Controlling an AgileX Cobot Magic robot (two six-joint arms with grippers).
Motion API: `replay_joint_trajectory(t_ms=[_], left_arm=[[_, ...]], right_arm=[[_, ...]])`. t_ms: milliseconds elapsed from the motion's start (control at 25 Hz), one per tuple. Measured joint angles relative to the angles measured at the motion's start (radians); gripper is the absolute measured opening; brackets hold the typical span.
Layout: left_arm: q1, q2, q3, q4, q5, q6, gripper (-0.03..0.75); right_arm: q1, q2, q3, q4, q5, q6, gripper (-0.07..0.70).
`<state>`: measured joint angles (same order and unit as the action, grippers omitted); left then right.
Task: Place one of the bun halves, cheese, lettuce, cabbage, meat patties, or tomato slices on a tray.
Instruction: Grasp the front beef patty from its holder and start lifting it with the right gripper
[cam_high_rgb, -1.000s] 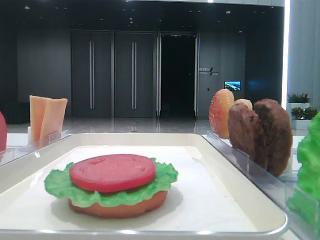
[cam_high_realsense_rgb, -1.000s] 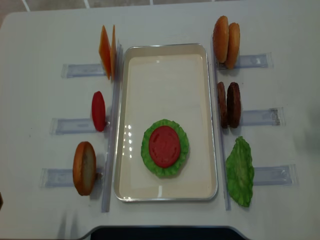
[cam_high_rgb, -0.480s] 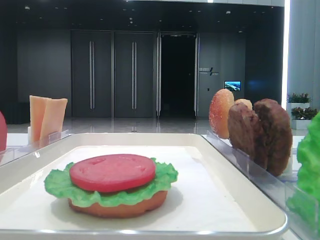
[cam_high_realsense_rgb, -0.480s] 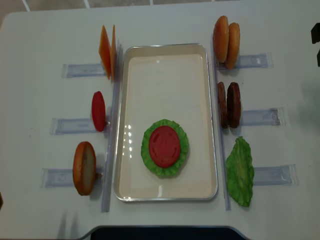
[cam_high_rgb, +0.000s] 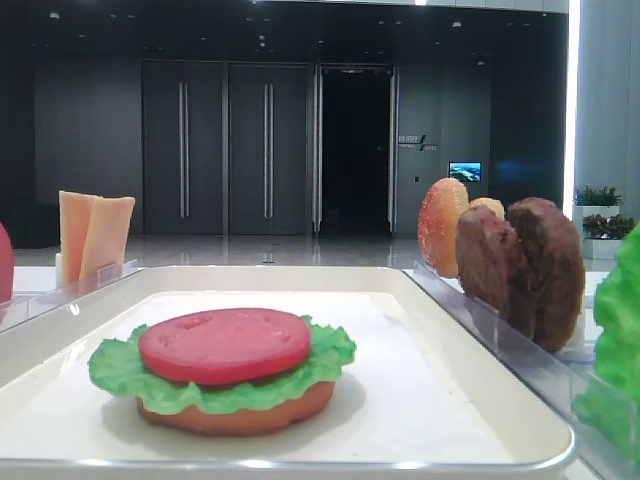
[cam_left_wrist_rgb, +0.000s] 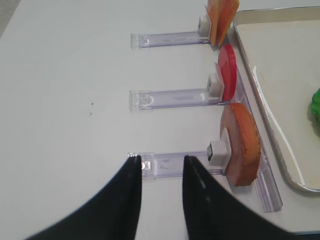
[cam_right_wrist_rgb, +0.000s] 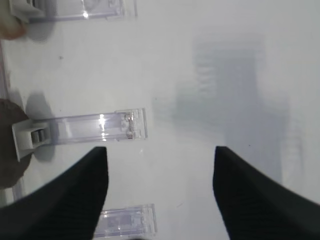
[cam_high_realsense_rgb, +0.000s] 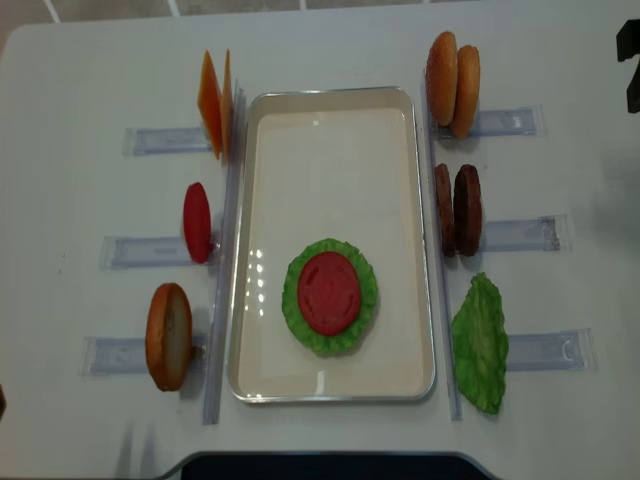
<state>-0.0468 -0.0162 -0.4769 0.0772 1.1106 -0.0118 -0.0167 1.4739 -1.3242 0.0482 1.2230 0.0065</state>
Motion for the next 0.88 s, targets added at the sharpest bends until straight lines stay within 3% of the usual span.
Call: replay_joint_trajectory(t_ms=[160, 560, 880], left_arm=[[0.0, 0.0, 0.0, 0.0, 0.0, 0.0, 0.219], [0.0, 0.0, 0.0, 0.0, 0.0, 0.0, 0.219], [0.0, 0.0, 0.0, 0.0, 0.0, 0.0, 0.219]], right_arm=[[0.041, 0.0, -0.044, 0.0, -0.001, 0.074, 0.461], [0.297, 0.052, -0.06, 0.001, -0.001, 0.242, 0.461], [0.434, 0.091, -0.06, -0.028, -0.001, 0.447, 0.461]])
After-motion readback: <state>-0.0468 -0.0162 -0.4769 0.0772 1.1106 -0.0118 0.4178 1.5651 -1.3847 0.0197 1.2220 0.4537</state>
